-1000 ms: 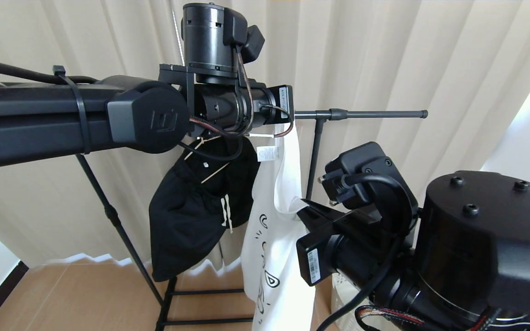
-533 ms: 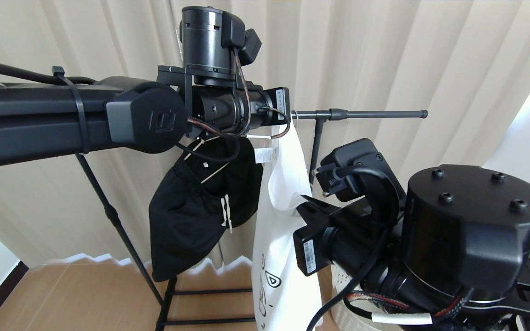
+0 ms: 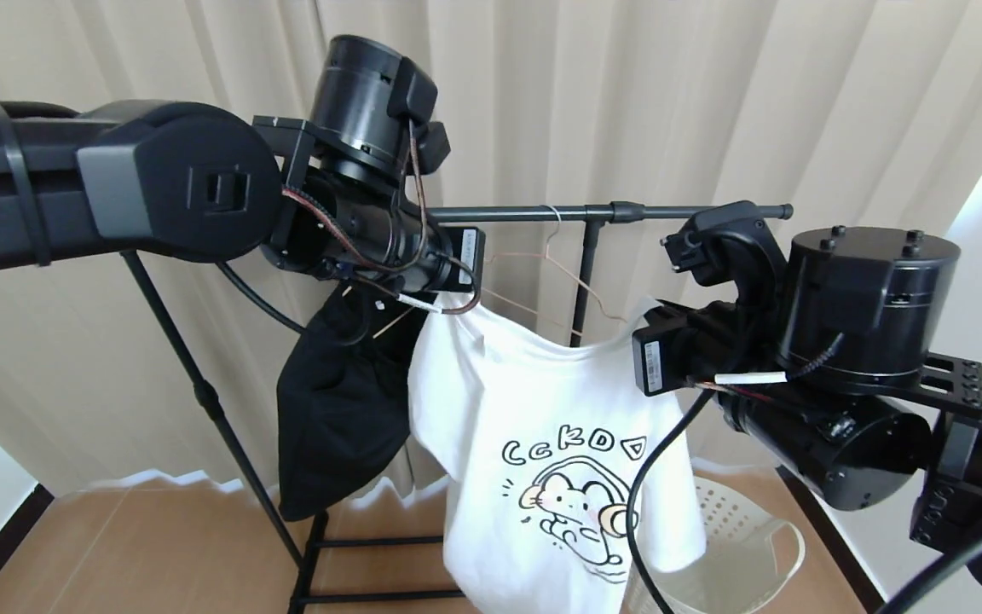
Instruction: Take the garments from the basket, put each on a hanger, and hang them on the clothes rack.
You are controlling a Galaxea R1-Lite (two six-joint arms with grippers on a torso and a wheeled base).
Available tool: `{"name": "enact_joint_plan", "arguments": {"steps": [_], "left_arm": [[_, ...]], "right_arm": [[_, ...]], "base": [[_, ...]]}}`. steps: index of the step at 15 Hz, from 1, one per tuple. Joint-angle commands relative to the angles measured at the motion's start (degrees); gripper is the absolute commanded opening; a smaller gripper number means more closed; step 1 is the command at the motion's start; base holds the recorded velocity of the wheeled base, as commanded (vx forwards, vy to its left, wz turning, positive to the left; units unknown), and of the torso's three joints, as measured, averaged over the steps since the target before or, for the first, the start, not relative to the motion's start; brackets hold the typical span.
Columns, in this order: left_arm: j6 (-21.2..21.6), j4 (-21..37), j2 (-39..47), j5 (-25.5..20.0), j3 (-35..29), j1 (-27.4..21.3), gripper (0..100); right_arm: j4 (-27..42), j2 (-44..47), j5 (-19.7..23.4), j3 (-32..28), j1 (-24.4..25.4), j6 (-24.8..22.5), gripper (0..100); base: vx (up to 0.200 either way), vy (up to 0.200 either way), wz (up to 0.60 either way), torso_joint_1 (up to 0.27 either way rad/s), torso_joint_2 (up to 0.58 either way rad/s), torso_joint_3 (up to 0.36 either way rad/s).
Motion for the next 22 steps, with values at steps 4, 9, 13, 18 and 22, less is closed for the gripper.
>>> {"name": "enact_joint_plan", "arguments": {"steps": [4, 9, 13, 18, 22], "left_arm": [[4.61, 1.52, -7.32, 1.27, 15.84, -6.91, 0], [-1.99, 1.43, -8.20, 0.74, 23.05, -14.29, 0], [-11.83, -3.66, -6.27, 0.31, 22.96, -22.20, 0], [-13.94, -5.60, -7.68, 0.74, 22.70, -22.20, 0], [-14.47, -5.25, -11.63, 1.54, 24.46, -16.40, 0]], "right_arm": [[-0.18, 8.67, -0.92, -8.10, -1.38, 7.63, 0], [-0.18, 13.60, -2.24, -15.13, -1.38, 12.99, 0], [0.00, 14.92, -2.33, -17.77, -1.21, 17.03, 0], [0.00, 14.30, -2.33, -17.77, -1.65, 17.39, 0], [0.79, 11.75, -2.51, -17.07, -4.02, 17.03, 0]], "base": [[0.000, 0.000, 0.00, 0.000, 0.00, 0.000], [0.000, 0.000, 0.00, 0.000, 0.00, 0.000], [0.000, 0.000, 0.00, 0.000, 0.00, 0.000], [0.000, 0.000, 0.00, 0.000, 0.00, 0.000], [0.000, 0.000, 0.00, 0.000, 0.00, 0.000]]}}
